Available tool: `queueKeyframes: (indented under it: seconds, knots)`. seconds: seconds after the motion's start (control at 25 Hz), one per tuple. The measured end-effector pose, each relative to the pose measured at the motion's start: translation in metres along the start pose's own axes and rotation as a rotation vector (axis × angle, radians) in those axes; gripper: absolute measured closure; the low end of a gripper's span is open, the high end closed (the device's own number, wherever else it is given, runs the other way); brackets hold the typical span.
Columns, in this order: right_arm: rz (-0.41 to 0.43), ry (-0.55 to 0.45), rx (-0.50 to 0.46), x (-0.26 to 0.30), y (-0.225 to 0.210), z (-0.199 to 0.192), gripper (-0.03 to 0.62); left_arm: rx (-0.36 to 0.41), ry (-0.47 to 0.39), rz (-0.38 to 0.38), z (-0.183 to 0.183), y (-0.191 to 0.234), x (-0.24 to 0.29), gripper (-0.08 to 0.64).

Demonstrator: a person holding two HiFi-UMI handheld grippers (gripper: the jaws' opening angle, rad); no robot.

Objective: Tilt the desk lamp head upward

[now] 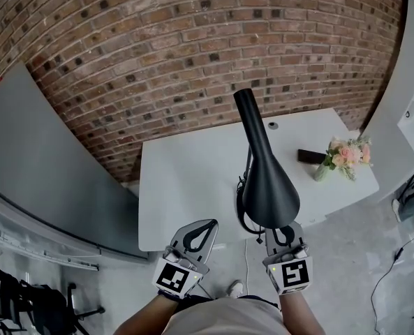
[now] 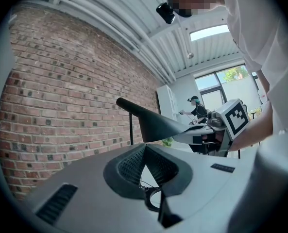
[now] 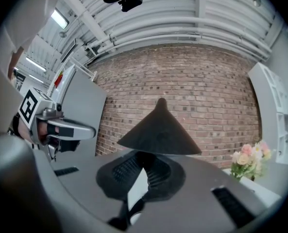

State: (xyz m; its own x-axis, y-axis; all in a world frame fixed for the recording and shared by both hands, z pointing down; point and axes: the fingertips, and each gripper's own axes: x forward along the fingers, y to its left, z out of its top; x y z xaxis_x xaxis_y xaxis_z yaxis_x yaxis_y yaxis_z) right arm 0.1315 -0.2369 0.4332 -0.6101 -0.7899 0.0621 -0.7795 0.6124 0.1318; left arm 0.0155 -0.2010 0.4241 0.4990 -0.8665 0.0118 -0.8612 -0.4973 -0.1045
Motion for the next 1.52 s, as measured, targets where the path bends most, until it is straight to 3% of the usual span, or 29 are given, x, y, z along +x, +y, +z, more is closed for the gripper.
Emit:
queueKeyframes:
  seconds: [0.52, 1.04, 1.52]
  knots:
    - [-0.008, -0.074, 0.014, -0.012, 0.000, 0.028, 0.580, -0.003, -0.035, -0.005, 0.007, -0.005, -0.001, 0.552]
    - [0.035, -0.115, 0.019, -0.014, 0.002, 0.048, 0.580, 0.001, -0.030, 0.018, 0.003, -0.002, -0.007, 0.552]
    - [0.077, -0.086, 0.035, -0.015, 0.007, 0.064, 0.580, -0.015, -0.033, 0.012, -0.002, -0.002, -0.002, 0.552]
